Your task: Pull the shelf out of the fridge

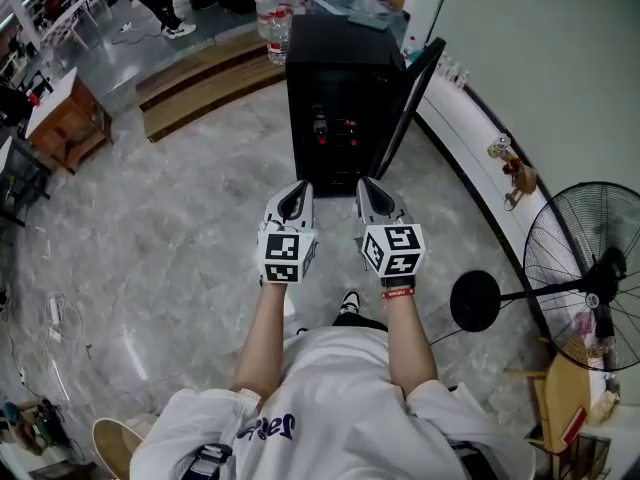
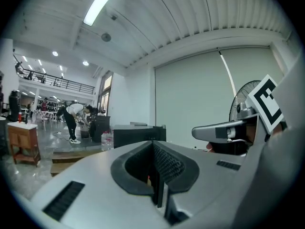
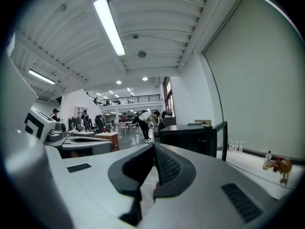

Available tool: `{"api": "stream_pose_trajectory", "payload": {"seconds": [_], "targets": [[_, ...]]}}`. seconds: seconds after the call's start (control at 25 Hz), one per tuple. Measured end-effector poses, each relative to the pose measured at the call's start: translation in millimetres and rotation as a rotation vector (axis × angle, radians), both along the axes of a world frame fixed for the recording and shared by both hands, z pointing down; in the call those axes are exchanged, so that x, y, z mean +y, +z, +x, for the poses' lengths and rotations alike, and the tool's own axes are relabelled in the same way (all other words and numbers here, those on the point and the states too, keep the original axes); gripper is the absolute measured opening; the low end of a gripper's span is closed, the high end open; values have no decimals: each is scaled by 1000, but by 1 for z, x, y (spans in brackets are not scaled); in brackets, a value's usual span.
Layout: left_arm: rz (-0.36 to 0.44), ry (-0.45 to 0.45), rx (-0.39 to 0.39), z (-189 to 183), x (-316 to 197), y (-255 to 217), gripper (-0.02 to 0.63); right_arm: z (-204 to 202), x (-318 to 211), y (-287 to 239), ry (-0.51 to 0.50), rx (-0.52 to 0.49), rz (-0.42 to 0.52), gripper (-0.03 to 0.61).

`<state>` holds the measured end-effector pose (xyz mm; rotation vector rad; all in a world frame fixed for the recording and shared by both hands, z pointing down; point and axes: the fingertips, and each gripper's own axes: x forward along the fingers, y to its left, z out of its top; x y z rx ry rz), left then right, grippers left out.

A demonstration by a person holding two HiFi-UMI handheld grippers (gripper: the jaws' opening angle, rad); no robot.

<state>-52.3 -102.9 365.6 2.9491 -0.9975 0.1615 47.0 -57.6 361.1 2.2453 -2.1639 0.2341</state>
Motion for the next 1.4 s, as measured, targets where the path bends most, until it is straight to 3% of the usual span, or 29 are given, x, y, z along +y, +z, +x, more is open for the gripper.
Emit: {"api": "stream_pose_trajectory", "payload": {"seconds": [0.24, 0.44, 0.56, 0.68, 0.76, 0.96, 1.4], "targets": [[-6, 15, -18, 88, -32, 11, 17, 68, -40, 9, -140, -120, -5, 15], [-56, 48, 63, 138, -57, 29, 17, 106, -59, 21, -165, 37, -16, 15], [-39, 1, 44, 167, -72, 41, 17, 144, -68, 35, -160, 41, -38, 15], [-25, -35, 13, 190, -83, 55, 17, 174, -78, 51, -165, 154, -46, 15], [-32, -48, -9, 199, -88, 65, 17, 190, -84, 60, -138, 141, -68, 15], [-130, -62, 24, 212, -108, 91, 17, 208, -104, 65, -123, 43, -58, 15], [-370, -67, 175, 261, -191, 189, 17, 229, -174, 133, -153, 36, -120, 15]]}}
